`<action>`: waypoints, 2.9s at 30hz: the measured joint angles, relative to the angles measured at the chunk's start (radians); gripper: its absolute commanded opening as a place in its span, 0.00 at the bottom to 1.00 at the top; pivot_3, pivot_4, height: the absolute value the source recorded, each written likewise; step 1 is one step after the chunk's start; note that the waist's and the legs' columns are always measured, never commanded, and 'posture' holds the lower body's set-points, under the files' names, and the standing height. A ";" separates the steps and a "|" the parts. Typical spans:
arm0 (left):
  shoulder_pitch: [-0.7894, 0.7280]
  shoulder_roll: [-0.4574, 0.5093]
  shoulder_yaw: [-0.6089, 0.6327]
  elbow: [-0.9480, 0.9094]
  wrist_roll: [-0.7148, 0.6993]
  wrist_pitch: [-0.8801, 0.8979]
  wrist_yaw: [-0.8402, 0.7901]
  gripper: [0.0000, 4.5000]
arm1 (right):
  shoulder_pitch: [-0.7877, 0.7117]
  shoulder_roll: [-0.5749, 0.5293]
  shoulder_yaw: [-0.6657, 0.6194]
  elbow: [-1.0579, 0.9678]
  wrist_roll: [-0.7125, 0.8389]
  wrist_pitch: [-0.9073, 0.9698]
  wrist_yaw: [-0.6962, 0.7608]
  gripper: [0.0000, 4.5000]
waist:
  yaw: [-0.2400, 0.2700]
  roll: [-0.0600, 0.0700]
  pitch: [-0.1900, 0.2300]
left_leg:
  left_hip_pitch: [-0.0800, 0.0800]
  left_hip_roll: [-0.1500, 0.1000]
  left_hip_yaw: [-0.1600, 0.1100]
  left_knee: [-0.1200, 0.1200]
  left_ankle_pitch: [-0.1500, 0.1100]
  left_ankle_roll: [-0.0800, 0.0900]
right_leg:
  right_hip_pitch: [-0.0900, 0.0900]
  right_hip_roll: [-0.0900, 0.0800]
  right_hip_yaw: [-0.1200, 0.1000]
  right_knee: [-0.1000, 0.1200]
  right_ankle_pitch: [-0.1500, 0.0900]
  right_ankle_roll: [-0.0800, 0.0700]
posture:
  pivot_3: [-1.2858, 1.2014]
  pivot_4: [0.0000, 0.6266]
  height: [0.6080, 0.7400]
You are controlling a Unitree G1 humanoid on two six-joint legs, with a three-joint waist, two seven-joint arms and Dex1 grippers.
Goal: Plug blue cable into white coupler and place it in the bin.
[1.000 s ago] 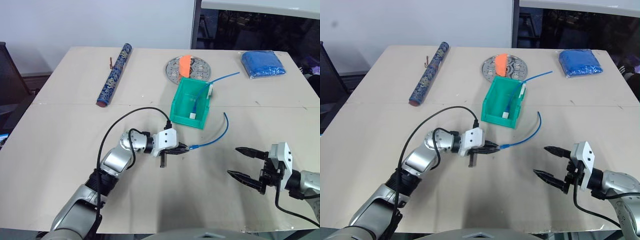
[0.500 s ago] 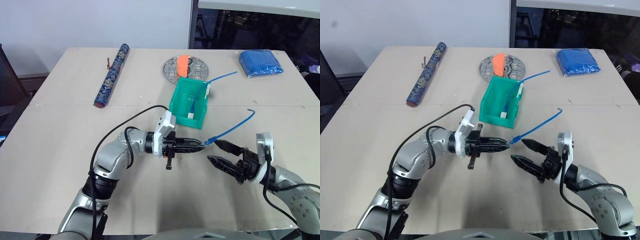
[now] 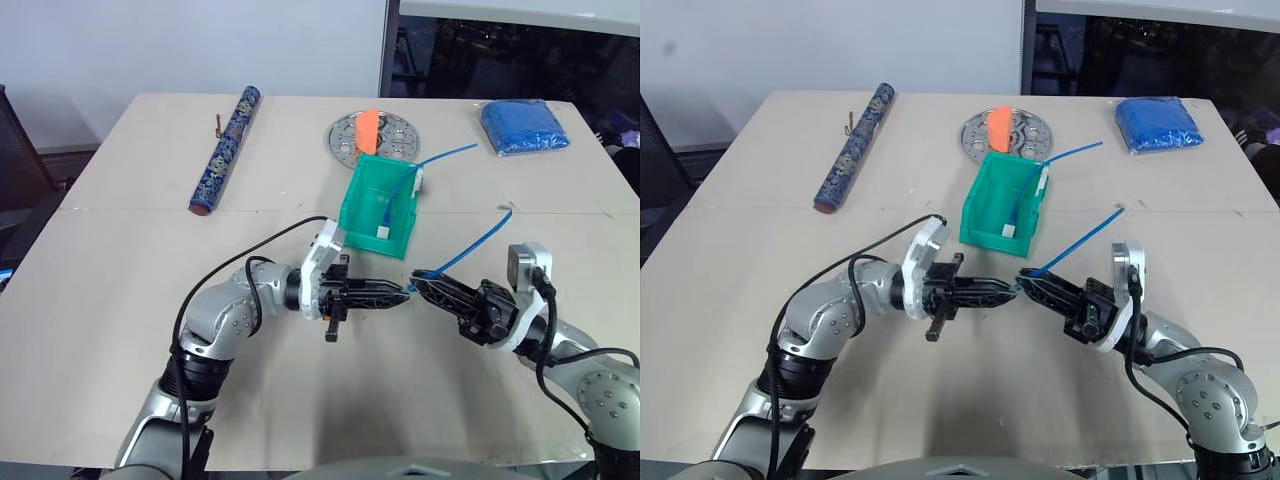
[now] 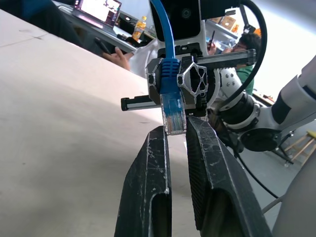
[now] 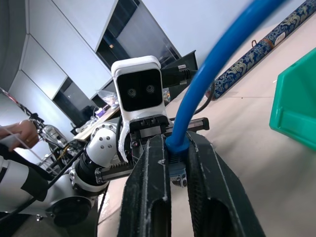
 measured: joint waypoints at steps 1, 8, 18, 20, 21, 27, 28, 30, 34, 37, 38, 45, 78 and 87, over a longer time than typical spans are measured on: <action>0.000 -0.001 -0.001 0.000 0.004 -0.001 0.004 0.00 | 0.000 -0.001 -0.001 0.000 0.000 0.000 -0.002 0.02 | 0.000 0.000 0.000 | 0.000 0.000 0.000 0.000 0.000 0.000 | 0.000 0.000 0.000 0.000 0.000 0.000 | 0.52 0.24 1.00; 0.148 0.040 0.035 -0.136 0.095 -0.052 0.165 0.85 | -0.002 0.001 -0.010 0.009 -0.005 -0.020 -0.005 0.00 | -0.006 0.000 0.000 | 0.000 0.000 0.000 -0.001 0.000 0.000 | -0.001 0.000 0.000 0.000 0.000 0.000 | 0.52 0.24 1.00; 0.773 -0.101 0.261 -0.561 0.377 -0.308 0.643 0.98 | 0.010 -0.001 -0.054 0.104 -0.091 -0.089 0.013 0.00 | 0.002 -0.001 -0.001 | 0.000 0.000 0.001 -0.002 0.000 0.000 | 0.000 -0.001 0.001 -0.002 -0.002 -0.004 | 0.52 0.24 1.00; 0.845 -0.124 0.268 -0.588 0.452 -0.358 0.705 0.98 | 0.004 -0.001 -0.050 0.122 -0.104 -0.090 0.025 0.00 | 0.003 -0.001 -0.001 | 0.001 0.000 0.001 -0.002 0.000 0.000 | 0.000 -0.001 0.001 -0.002 -0.002 -0.004 | 0.52 0.24 1.00; 0.874 -0.136 0.269 -0.586 0.499 -0.386 0.742 0.98 | -0.003 -0.002 -0.045 0.134 -0.115 -0.091 0.037 0.00 | 0.003 -0.001 -0.001 | 0.001 0.000 0.001 -0.001 0.000 0.000 | 0.000 -0.001 0.001 -0.002 -0.002 -0.004 | 0.52 0.24 1.00; 0.858 -0.132 0.307 -0.444 0.705 -0.543 0.855 0.98 | -0.027 -0.002 -0.023 0.150 -0.152 -0.091 0.060 0.00 | 0.000 -0.001 -0.002 | 0.001 0.000 0.001 -0.001 0.000 0.000 | 0.000 0.000 0.001 -0.001 -0.002 -0.004 | 0.52 0.24 1.00; 0.844 -0.125 0.306 -0.405 0.736 -0.564 0.867 0.98 | -0.029 0.000 -0.022 0.152 -0.158 -0.091 0.059 0.00 | 0.000 -0.001 -0.002 | 0.001 0.000 0.001 -0.001 0.000 0.000 | 0.000 0.000 0.001 -0.001 -0.002 -0.004 | 0.52 0.24 1.00; 0.817 -0.125 0.304 -0.325 0.772 -0.582 0.884 0.98 | -0.028 0.008 -0.022 0.153 -0.164 -0.094 0.058 0.00 | 0.000 -0.001 -0.003 | 0.000 0.000 0.001 -0.001 0.000 0.000 | 0.000 0.000 0.001 -0.002 -0.002 -0.004 | 0.52 0.24 1.00; 0.699 -0.132 0.283 -0.174 0.805 -0.613 0.897 0.98 | -0.016 0.030 -0.014 0.151 -0.176 -0.097 0.051 0.00 | 0.005 -0.001 -0.003 | 0.000 0.000 0.001 -0.001 0.000 0.000 | 0.000 0.000 0.000 -0.002 0.000 -0.001 | 0.52 0.24 1.00; 0.617 -0.144 0.256 -0.095 0.813 -0.643 0.902 0.93 | -0.008 0.042 -0.010 0.150 -0.191 -0.103 0.040 0.00 | 0.005 0.000 -0.004 | 0.000 0.000 0.001 -0.001 0.000 0.000 | 0.000 0.000 0.000 -0.001 0.000 -0.001 | 0.52 0.24 1.00; 0.597 -0.148 0.252 -0.076 0.816 -0.649 0.903 0.86 | -0.007 0.048 -0.007 0.150 -0.195 -0.106 0.037 0.00 | 0.004 0.000 -0.004 | 0.001 0.000 0.001 -0.001 0.000 0.000 | 0.000 0.000 0.000 -0.001 0.000 -0.001 | 0.52 0.24 1.00; 0.554 -0.134 0.236 -0.007 0.800 -0.691 0.853 0.13 | 0.005 0.057 -0.006 0.139 -0.207 -0.112 0.028 0.00 | 0.003 0.005 -0.009 | 0.001 0.000 0.001 -0.001 0.000 0.000 | 0.000 0.000 0.000 -0.001 0.000 -0.001 | 0.52 0.24 1.00; -0.232 -0.072 -0.152 0.792 0.612 -0.971 -0.294 0.12 | -0.309 0.015 0.386 0.401 -0.793 -0.496 0.275 0.00 | 0.003 0.006 -0.011 | -0.001 -0.001 -0.001 0.000 0.001 -0.001 | 0.001 0.000 -0.001 -0.001 0.001 0.000 | 0.52 0.24 1.00; -0.231 -0.076 -0.135 0.795 0.612 -0.966 -0.318 0.12 | -0.330 0.020 0.394 0.450 -0.838 -0.582 0.310 0.00 | 0.000 0.006 -0.011 | -0.001 -0.001 -0.002 0.000 0.001 -0.001 | 0.001 0.000 -0.002 -0.001 0.000 -0.001 | 0.52 0.24 1.00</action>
